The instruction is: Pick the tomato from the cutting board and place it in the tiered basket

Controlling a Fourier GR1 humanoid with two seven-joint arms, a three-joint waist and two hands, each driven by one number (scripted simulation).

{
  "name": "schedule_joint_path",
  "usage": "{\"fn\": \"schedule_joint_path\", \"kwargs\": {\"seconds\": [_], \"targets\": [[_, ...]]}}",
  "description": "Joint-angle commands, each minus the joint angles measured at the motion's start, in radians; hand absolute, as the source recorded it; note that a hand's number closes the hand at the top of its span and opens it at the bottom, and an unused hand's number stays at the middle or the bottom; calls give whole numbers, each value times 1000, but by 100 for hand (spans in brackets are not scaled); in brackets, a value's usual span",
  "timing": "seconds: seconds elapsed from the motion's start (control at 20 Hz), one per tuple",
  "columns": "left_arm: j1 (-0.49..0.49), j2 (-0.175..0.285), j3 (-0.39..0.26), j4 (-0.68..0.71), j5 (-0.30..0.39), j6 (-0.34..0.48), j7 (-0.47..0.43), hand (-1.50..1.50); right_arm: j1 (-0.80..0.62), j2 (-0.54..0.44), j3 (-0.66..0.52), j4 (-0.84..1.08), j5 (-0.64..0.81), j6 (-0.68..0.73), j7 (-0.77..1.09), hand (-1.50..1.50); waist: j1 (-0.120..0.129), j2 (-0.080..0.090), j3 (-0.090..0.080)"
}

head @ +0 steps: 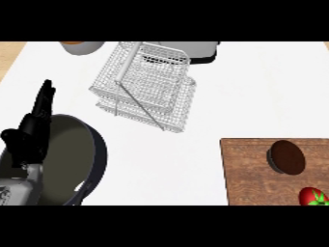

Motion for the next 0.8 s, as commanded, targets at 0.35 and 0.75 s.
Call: {"fn": "schedule_joint_path", "kwargs": {"seconds": [0.35,0.75], "targets": [[143,-96,-97,84,15,-35,59,0,-123,17,153,33,78,74,181,-150,14,21,-25],[128,-100,-94,91,4,-37,56,0,-207,30,205,132,57,143,227,-150,7,21,-24]]}}
